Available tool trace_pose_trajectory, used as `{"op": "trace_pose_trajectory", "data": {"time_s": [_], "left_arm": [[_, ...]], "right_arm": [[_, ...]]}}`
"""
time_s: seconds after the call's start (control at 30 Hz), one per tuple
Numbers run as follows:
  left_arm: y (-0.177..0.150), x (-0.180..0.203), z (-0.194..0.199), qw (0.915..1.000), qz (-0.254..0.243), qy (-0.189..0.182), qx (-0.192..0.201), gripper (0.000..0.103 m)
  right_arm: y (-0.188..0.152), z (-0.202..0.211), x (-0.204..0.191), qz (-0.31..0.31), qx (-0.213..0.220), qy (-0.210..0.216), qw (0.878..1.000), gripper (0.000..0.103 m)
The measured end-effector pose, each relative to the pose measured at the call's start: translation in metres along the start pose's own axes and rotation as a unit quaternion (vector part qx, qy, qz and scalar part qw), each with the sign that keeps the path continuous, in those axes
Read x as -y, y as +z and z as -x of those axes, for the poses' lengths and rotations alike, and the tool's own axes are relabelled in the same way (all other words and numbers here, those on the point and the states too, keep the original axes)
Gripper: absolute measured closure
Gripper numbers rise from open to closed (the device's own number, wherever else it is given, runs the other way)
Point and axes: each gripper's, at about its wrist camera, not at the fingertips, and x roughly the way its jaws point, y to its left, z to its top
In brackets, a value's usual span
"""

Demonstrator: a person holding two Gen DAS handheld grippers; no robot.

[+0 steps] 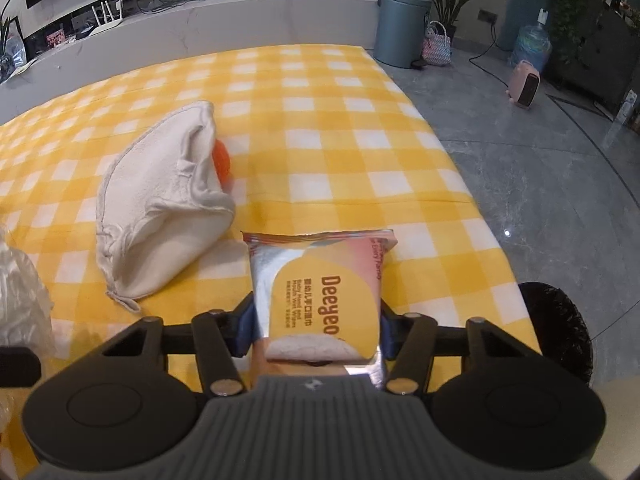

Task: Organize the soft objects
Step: 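Carry the ribbon bag and Deeyeo pack with both grippers over the white box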

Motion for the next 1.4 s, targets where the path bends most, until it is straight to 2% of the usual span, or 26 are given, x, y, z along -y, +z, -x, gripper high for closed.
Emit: {"op": "trace_pose_trajectory", "data": {"time_s": [0.1, 0.2, 0.3, 0.4, 0.47, 0.6, 0.77, 0.83, 1.03, 1.13, 1.27, 1.4], "left_arm": [[0.000, 0.000, 0.000, 1.0000, 0.000, 0.000, 0.000, 0.034], [0.000, 0.000, 0.000, 1.0000, 0.000, 0.001, 0.000, 0.034], [0.000, 0.000, 0.001, 1.0000, 0.000, -0.003, 0.003, 0.034], [-0.003, 0.003, 0.011, 0.9992, -0.018, -0.010, 0.035, 0.034], [-0.005, 0.009, 0.015, 0.9980, -0.034, -0.002, 0.053, 0.034], [-0.008, 0.021, 0.020, 0.9954, -0.061, 0.005, 0.074, 0.034], [-0.008, 0.026, 0.028, 0.9948, -0.051, -0.027, 0.084, 0.034], [-0.009, 0.030, 0.034, 0.9936, -0.063, -0.025, 0.090, 0.034], [-0.008, 0.030, 0.071, 0.9907, -0.044, -0.041, 0.122, 0.034], [-0.010, 0.025, 0.097, 0.9886, -0.035, -0.035, 0.142, 0.034], [-0.020, 0.011, 0.138, 0.9833, -0.026, -0.025, 0.178, 0.034], [-0.035, -0.012, 0.174, 0.9776, 0.009, -0.008, 0.210, 0.034]], "right_arm": [[-0.001, 0.006, 0.007, -0.020, 0.003, -0.019, 1.000, 0.052], [-0.003, 0.016, 0.025, -0.072, 0.017, -0.022, 0.997, 0.053], [-0.004, 0.029, 0.034, -0.096, 0.039, -0.013, 0.995, 0.053], [-0.002, 0.035, 0.037, -0.126, 0.044, 0.013, 0.991, 0.052], [0.000, 0.039, 0.036, -0.137, 0.054, 0.029, 0.989, 0.052], [0.004, 0.059, 0.031, -0.139, 0.098, 0.028, 0.985, 0.052], [0.007, 0.078, 0.037, -0.161, 0.134, 0.049, 0.977, 0.052], [0.007, 0.080, 0.037, -0.163, 0.138, 0.057, 0.975, 0.052], [0.010, 0.096, 0.031, -0.169, 0.162, 0.088, 0.968, 0.053], [0.012, 0.112, 0.020, -0.158, 0.182, 0.108, 0.965, 0.053], [0.015, 0.139, 0.009, -0.162, 0.226, 0.162, 0.947, 0.053], [0.019, 0.167, -0.007, -0.149, 0.263, 0.199, 0.932, 0.053]]}}
